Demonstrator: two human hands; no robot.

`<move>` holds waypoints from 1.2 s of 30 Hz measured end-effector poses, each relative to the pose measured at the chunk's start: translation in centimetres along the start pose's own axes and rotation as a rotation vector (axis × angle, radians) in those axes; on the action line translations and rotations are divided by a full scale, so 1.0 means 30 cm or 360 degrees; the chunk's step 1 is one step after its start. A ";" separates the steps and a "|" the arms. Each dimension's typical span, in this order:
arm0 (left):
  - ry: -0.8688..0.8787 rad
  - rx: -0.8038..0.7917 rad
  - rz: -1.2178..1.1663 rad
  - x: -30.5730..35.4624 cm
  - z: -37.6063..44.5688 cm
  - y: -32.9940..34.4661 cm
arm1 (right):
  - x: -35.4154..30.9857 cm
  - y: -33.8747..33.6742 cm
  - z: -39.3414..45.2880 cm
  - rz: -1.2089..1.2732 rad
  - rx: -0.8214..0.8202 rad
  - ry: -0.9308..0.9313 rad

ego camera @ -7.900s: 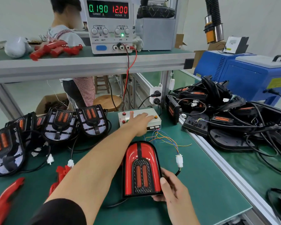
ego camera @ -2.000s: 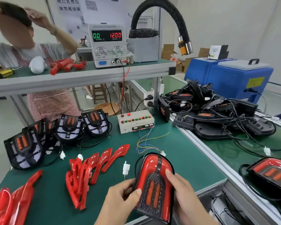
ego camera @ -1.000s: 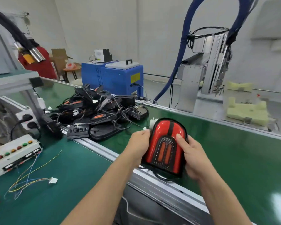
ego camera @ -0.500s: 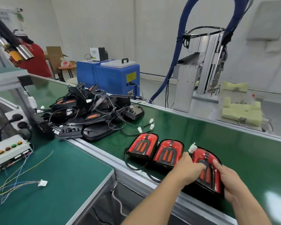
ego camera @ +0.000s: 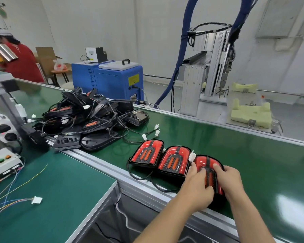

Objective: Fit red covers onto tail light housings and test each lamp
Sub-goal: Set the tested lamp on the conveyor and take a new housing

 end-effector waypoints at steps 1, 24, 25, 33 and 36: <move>0.0040 0.0035 0.0016 -0.008 -0.011 0.003 | -0.003 0.005 -0.001 -0.0077 0.0010 -0.0015; -0.0324 0.1491 -0.0115 -0.507 -0.817 -0.394 | -0.319 0.412 -0.642 0.0182 -0.0390 -0.1252; -0.0400 0.1566 -0.0097 -0.541 -0.883 -0.417 | -0.314 0.492 -0.711 0.0177 -0.0614 -0.1242; -0.0923 0.2057 0.0190 -0.690 -1.383 -0.441 | -0.193 0.948 -1.230 -0.0237 -0.1775 -0.1503; -0.1070 0.2126 0.0241 -0.719 -1.494 -0.407 | -0.184 1.019 -1.374 -0.0296 -0.1940 -0.1612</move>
Point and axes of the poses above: each hand's wrist, its own z-axis towards the middle knuckle, its own y-axis out of the palm, x = y × z, the point moved 4 cm from there along z, towards the middle knuckle, and after that the axes turned 7 degrees about z, right-handed, at the moved point
